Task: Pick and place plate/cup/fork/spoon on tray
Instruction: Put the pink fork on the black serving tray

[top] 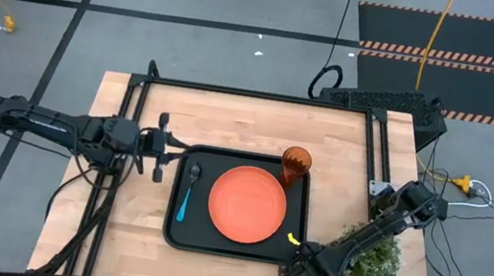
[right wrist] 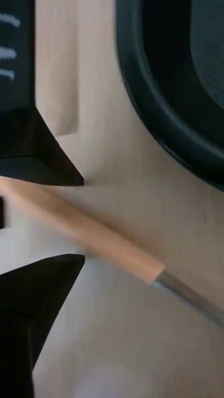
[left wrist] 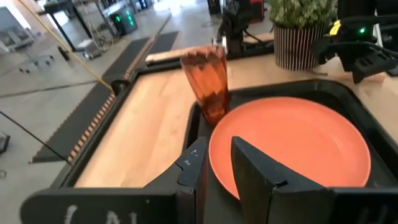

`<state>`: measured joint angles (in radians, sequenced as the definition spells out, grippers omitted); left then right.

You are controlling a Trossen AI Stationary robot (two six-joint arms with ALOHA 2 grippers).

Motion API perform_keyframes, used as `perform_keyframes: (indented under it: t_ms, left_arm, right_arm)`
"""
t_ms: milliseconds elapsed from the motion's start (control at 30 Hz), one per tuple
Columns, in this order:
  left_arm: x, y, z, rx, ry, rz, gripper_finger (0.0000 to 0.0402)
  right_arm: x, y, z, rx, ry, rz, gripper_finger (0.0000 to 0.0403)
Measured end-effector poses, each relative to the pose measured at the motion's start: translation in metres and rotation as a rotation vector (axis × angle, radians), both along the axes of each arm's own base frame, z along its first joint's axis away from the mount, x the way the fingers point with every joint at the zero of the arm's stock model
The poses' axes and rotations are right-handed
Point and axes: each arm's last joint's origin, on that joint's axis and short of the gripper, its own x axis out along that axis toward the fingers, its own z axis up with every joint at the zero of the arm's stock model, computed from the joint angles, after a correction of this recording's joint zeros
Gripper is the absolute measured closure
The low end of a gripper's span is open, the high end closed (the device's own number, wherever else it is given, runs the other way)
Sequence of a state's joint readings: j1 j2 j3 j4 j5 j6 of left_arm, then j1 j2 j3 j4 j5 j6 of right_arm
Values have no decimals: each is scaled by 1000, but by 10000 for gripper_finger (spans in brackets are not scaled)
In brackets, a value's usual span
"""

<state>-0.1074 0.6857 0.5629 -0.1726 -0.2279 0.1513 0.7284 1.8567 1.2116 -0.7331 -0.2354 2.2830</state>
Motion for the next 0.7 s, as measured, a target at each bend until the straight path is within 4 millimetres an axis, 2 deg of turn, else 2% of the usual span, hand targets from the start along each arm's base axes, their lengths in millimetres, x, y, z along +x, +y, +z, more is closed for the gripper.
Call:
perform_keyframes:
  t_ms: [167, 267, 400, 533, 600, 700]
  left_arm:
    - [-1, 0, -4, -7, 42, 4, 325]
    - [-2, 0, -6, -8, 61, 5, 325]
    - [-2, 0, -7, -7, 73, 5, 325]
    - [-3, 0, -8, -12, 83, 7, 325]
    - [-3, 0, -8, -12, 84, 7, 325]
    - [-3, 0, -8, -12, 85, 7, 325]
  right_arm:
    - [-4, -4, -8, 4, 2, 2, 223]
    - [-5, -5, -10, 2, 10, 8, 236]
    - [-6, -5, -10, 13, 22, 27, 288]
    - [-6, -4, -10, 22, 21, 37, 370]
    - [-5, -3, -10, 34, 8, 38, 382]
    - [-3, -1, -9, 62, 7, 29, 377]
